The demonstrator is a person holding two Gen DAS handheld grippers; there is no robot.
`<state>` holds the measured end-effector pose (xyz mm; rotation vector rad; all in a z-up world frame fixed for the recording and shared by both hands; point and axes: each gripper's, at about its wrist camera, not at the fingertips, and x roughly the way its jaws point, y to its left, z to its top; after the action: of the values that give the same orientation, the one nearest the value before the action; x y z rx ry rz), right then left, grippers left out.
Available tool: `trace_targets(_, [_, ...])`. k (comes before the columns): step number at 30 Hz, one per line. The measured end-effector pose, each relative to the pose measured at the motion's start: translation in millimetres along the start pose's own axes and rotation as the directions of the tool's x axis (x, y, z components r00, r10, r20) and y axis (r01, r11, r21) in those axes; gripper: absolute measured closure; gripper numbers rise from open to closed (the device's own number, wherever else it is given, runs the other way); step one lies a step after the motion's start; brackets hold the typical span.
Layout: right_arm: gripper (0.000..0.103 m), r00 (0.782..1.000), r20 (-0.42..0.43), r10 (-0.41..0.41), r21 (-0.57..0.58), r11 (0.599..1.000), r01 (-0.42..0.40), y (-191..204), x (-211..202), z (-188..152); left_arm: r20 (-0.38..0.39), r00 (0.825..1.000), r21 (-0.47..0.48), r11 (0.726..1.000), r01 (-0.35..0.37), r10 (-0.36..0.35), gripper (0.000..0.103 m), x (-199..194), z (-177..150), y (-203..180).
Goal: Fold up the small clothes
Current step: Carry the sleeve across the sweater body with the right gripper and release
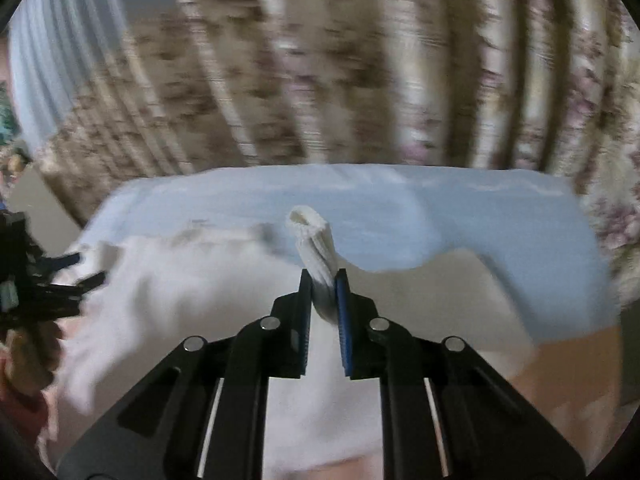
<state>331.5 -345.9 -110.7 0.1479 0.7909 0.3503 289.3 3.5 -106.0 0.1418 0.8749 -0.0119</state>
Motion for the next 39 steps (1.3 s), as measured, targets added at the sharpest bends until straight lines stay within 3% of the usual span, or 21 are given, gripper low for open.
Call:
trace_targets(3, [0.091,0.997,0.003,0.082,0.030,0.996,-0.082,62.6,17.3,-9.3,-0.006,1.000,-0.048,0.999,-0.006,0.006,0.001,-9.9,-8.3,29.3])
trace_targets(7, [0.091,0.992,-0.033,0.124,0.024,0.992,-0.123,129.0,58.3,-24.9,-0.025,0.999,-0.116,0.993,-0.025,0.023,0.001,-13.7,-16.7,62.3])
trace_targets(10, [0.090,0.983,-0.115,0.143,-0.016,0.989,-0.145,164.2,93.7,-46.7,-0.037,0.999,-0.137,0.990,-0.016,0.011,0.002,-15.4,-23.5,71.9])
trace_targets(12, [0.083,0.976,-0.173,0.128,-0.053,0.989,-0.139,172.6,105.1,-58.4,-0.045,0.999,-0.137,0.991,-0.004,-0.002,0.002,-15.1,-27.3,71.2])
trace_targets(16, [0.075,0.983,-0.152,0.106,-0.107,0.987,-0.123,163.0,76.0,-68.6,-0.059,0.997,-0.135,0.990,0.049,-0.058,0.002,-11.0,-32.8,56.9])
trace_targets(18, [0.053,0.994,-0.102,0.043,-0.102,0.993,-0.053,140.3,49.4,-67.8,-0.076,0.992,-0.125,0.988,0.089,-0.099,0.002,-4.0,-33.4,38.3])
trace_targets(22, [0.051,0.995,-0.050,-0.089,-0.036,0.996,0.087,83.7,21.8,-65.5,-0.106,0.979,-0.100,0.982,0.161,-0.171,0.001,12.6,-32.0,-12.5])
trace_targets(26, [0.051,0.993,-0.021,-0.113,0.066,0.991,0.115,42.2,1.9,-71.0,-0.133,0.978,-0.058,0.986,0.155,-0.162,0.003,32.9,-32.6,-57.5])
trace_targets(27, [0.051,0.993,-0.013,-0.119,0.083,0.989,0.120,35.2,-2.4,-73.1,-0.139,0.980,-0.048,0.989,0.140,-0.145,0.008,36.7,-34.0,-64.8])
trace_targets(28, [0.051,0.993,-0.007,-0.121,0.094,0.988,0.121,30.7,-5.1,-75.2,-0.140,0.981,-0.044,0.991,0.130,-0.135,0.024,40.2,-34.9,-69.8])
trace_targets(30, [0.051,0.992,0.005,-0.124,0.107,0.987,0.122,23.3,-10.4,-78.5,-0.117,0.985,-0.039,0.991,0.127,-0.131,0.033,41.7,-37.8,-77.2])
trace_targets(32, [0.051,0.992,0.008,-0.124,0.116,0.986,0.122,18.3,-11.6,-81.6,-0.101,0.987,-0.019,0.992,0.124,-0.125,0.049,38.5,-38.7,-82.1])
trace_targets(33, [0.051,0.992,0.010,-0.122,0.121,0.985,0.120,16.3,-10.9,-82.3,-0.095,0.989,-0.007,0.994,0.113,-0.113,0.051,36.8,-38.4,-85.2])
trace_targets(35, [0.051,0.992,0.016,-0.121,0.128,0.985,0.118,12.9,-14.7,-83.3,-0.076,0.994,0.041,0.996,0.078,-0.074,0.071,32.5,-37.9,-91.4])
trace_targets(39, [0.051,0.991,0.035,-0.128,0.139,0.983,0.122,10.0,-18.4,-78.9,-0.087,0.984,0.038,0.987,0.157,-0.153,0.080,30.3,-33.1,-80.6])
